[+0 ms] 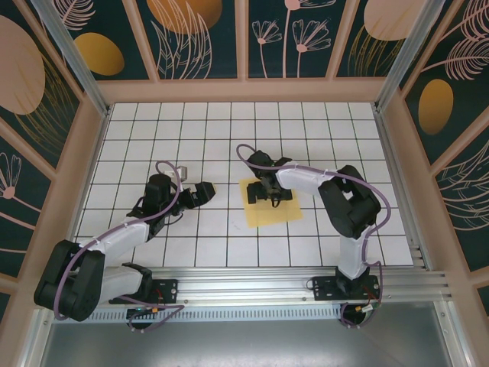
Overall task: Fold a paper plane with a square sheet of paper (pick it up from the middle)
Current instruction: Fold the square sheet of paper in half at the center of the table.
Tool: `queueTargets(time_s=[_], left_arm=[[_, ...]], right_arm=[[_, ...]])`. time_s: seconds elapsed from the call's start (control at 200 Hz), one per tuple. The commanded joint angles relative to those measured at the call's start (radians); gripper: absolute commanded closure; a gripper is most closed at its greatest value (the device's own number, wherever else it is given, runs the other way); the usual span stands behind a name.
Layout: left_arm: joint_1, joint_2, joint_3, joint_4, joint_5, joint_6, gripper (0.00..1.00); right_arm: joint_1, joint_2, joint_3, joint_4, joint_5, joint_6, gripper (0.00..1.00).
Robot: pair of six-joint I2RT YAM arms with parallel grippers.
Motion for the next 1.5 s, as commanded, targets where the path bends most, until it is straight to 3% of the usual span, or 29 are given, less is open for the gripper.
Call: queueTargets(time_s=[0.0, 0.09, 0.245, 0.616, 0.686, 0.726, 0.996, 1.106, 1.271, 1.406, 1.491], left_arm=[[-0.006, -0.008, 0.031, -0.028, 0.018, 0.027, 0.01], [-0.006, -0.011, 0.032, -0.037, 0.016, 0.032, 0.01], [-0.006, -0.014, 0.030, -0.047, 0.015, 0.034, 0.02], [-0.006, -0.074, 0.026, -0.071, -0.011, 0.027, 0.01], [-0.006, -0.091, 0.022, -0.073, -0.022, 0.022, 0.01], [-0.005, -0.101, 0.021, -0.076, -0.033, 0.018, 0.01], [-0.006, -0.157, 0.028, -0.088, -0.090, 0.005, 0.01], [-0.006, -0.165, 0.026, -0.077, -0.088, -0.001, 0.02], [-0.006, -0.139, 0.037, -0.080, -0.063, -0.010, 0.01], [-0.005, -0.102, 0.051, -0.078, -0.015, 0.001, 0.01], [-0.006, -0.092, 0.057, -0.077, 0.009, 0.006, 0.02]], right_arm=[[0.001, 0.091, -0.090, 0.000, -0.043, 0.019, 0.04], [0.002, 0.076, -0.084, 0.002, -0.050, 0.016, 0.13], [0.001, 0.046, -0.032, -0.027, -0.023, 0.013, 0.15], [-0.001, -0.110, 0.068, -0.036, -0.084, 0.035, 0.63], [-0.004, -0.149, 0.055, 0.003, -0.125, 0.050, 0.63], [-0.008, -0.172, 0.043, 0.039, -0.167, 0.060, 0.69], [-0.057, -0.311, -0.132, 0.418, -0.472, 0.236, 0.68], [-0.085, -0.323, -0.253, 0.543, -0.475, 0.344, 0.66], [-0.099, -0.295, -0.361, 0.621, -0.465, 0.380, 0.64], [-0.111, -0.278, -0.397, 0.578, -0.417, 0.365, 0.61], [-0.125, -0.296, -0.426, 0.566, -0.388, 0.352, 0.53]])
